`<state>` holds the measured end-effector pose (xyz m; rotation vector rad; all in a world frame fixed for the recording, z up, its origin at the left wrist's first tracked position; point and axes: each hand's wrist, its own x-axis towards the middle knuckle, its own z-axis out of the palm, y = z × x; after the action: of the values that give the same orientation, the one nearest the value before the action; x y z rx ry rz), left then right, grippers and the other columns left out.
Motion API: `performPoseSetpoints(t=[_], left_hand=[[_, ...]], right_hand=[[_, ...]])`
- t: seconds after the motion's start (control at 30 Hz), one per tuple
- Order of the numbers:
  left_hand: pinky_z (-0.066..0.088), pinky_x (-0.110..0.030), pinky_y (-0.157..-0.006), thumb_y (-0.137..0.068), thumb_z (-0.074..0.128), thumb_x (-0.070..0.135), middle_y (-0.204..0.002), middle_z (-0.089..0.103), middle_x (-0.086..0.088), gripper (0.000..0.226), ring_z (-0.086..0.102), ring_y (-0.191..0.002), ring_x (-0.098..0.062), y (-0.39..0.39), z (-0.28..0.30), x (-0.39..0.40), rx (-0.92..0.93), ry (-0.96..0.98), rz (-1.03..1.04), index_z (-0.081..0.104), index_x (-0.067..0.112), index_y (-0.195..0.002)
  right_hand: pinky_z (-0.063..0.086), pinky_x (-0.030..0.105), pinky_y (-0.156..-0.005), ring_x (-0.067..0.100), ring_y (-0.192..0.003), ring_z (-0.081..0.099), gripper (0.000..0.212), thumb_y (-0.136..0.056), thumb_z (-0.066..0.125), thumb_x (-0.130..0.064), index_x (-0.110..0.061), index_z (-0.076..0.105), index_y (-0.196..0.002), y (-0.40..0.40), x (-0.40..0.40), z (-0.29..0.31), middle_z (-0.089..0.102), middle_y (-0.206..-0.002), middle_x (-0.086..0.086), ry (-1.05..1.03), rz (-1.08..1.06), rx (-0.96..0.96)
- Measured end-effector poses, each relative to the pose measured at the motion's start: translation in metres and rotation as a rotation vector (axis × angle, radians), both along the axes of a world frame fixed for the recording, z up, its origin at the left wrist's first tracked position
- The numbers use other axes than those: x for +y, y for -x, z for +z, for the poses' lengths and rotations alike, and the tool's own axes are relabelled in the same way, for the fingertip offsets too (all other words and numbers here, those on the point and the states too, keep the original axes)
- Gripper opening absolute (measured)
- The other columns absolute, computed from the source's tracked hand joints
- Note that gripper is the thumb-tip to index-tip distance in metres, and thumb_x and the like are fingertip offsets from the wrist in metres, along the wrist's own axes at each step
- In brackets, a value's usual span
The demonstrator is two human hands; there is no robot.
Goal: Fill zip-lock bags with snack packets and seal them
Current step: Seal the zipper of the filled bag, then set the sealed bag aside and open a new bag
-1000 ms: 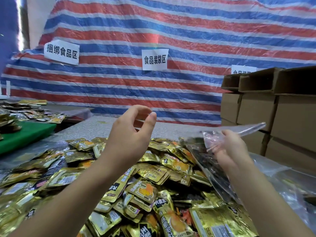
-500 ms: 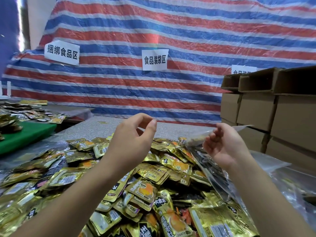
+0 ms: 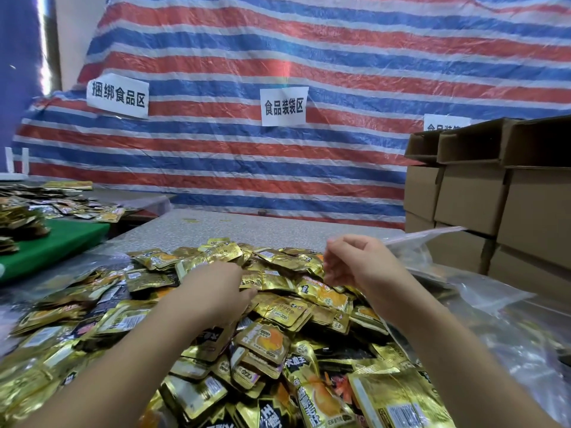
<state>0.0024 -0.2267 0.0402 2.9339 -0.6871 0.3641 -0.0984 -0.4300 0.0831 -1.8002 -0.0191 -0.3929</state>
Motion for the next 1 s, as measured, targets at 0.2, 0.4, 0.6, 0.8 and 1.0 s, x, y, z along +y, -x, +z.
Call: performPoseSetpoints(t=[0.2, 0.4, 0.6, 0.8, 1.0], left_hand=[[0.044, -0.028, -0.061, -0.094, 0.046, 0.059, -0.083, 0.053, 0.008, 0.040, 0.054, -0.078, -0.011, -0.002, -0.003, 0.001, 0.073, -0.052, 0.021, 0.054, 0.020, -0.098], [0.051, -0.033, -0.068, -0.099, 0.043, 0.051, -0.084, 0.060, 0.004, 0.035, 0.058, -0.078, -0.013, -0.005, 0.015, 0.012, -0.073, 0.143, 0.023, 0.059, 0.020, -0.098], [0.052, -0.038, -0.074, -0.103, 0.039, 0.033, -0.081, 0.060, -0.002, 0.031, 0.058, -0.079, -0.023, -0.030, 0.013, 0.051, -0.150, 0.278, 0.132, 0.053, 0.018, -0.080], [0.048, -0.033, -0.076, -0.097, 0.046, 0.029, -0.100, 0.065, -0.011, 0.024, 0.061, -0.095, -0.032, -0.060, -0.003, 0.166, -0.064, 0.191, 0.610, 0.055, 0.012, -0.084], [0.048, -0.035, -0.091, -0.098, 0.051, 0.022, -0.117, 0.067, -0.014, 0.029, 0.062, -0.112, -0.029, -0.061, -0.043, 0.234, 0.224, 0.025, 0.755, 0.067, 0.004, -0.113]], right_hand=[[0.053, 0.027, -0.061, 0.014, -0.057, 0.062, 0.028, -0.102, 0.053, -0.019, -0.005, 0.063, -0.080, 0.000, 0.006, 0.000, 0.065, -0.064, 0.002, 0.045, 0.011, 0.000], [0.054, 0.026, -0.060, 0.015, -0.058, 0.062, 0.027, -0.102, 0.053, -0.019, -0.005, 0.063, -0.082, 0.003, 0.007, 0.003, 0.064, -0.066, 0.004, 0.077, 0.045, 0.016], [0.054, 0.023, -0.056, 0.016, -0.057, 0.062, 0.027, -0.101, 0.054, -0.018, -0.003, 0.065, -0.082, 0.003, 0.011, 0.001, 0.065, -0.066, 0.007, 0.096, 0.055, 0.034], [0.054, 0.027, -0.059, 0.017, -0.059, 0.063, 0.027, -0.101, 0.054, -0.018, -0.004, 0.066, -0.082, 0.002, 0.021, -0.004, 0.067, -0.066, 0.005, 0.190, 0.103, 0.055], [0.053, 0.022, -0.059, 0.014, -0.061, 0.065, 0.026, -0.101, 0.054, -0.023, -0.007, 0.067, -0.085, 0.003, 0.032, -0.010, 0.069, -0.068, -0.001, 0.312, 0.198, 0.088]])
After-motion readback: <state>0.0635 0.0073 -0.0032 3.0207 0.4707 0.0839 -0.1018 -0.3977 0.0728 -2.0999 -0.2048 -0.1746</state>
